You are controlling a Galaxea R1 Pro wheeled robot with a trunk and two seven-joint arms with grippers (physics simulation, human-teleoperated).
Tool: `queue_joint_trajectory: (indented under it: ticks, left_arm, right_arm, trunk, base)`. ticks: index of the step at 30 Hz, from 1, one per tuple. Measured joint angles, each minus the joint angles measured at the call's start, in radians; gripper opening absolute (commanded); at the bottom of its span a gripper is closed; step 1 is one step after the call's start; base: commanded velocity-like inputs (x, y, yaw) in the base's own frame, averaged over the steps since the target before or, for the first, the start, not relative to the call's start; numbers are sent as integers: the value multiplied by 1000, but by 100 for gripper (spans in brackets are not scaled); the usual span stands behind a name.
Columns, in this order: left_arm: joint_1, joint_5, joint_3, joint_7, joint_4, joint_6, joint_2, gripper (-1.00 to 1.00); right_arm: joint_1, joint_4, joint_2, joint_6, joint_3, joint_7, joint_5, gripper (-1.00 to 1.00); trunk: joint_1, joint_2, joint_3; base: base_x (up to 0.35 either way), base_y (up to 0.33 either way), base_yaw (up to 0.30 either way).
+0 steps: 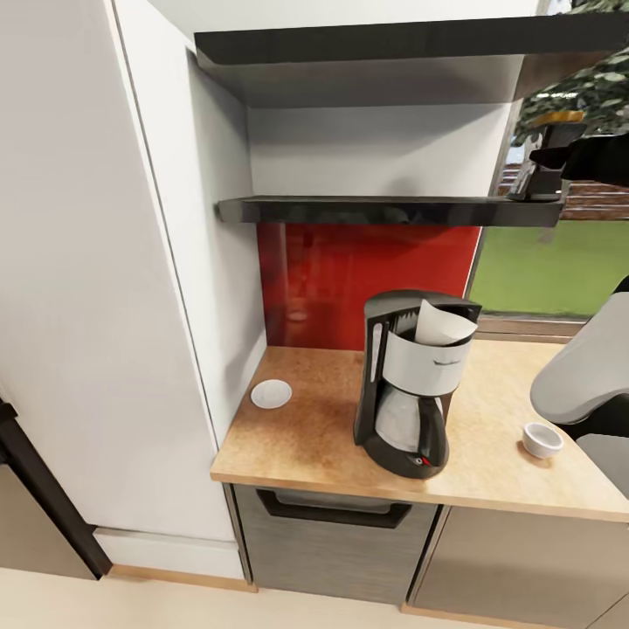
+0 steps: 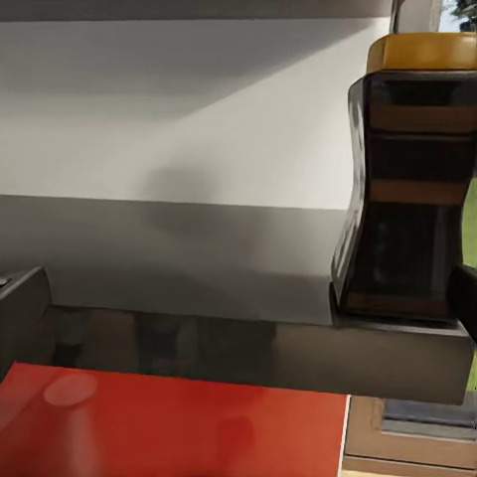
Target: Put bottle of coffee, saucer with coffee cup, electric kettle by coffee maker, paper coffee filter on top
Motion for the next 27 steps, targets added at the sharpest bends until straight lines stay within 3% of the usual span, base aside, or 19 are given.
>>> queue_joint_trajectory:
  ticks: [27]
  left_arm:
    - [0,0,-3,-1,-1,0,0,100]
  right_arm:
    - [0,-1,0,0,-1,0,0,100]
  trunk:
    - [0,0,0]
  base:
    - [63,-35,0]
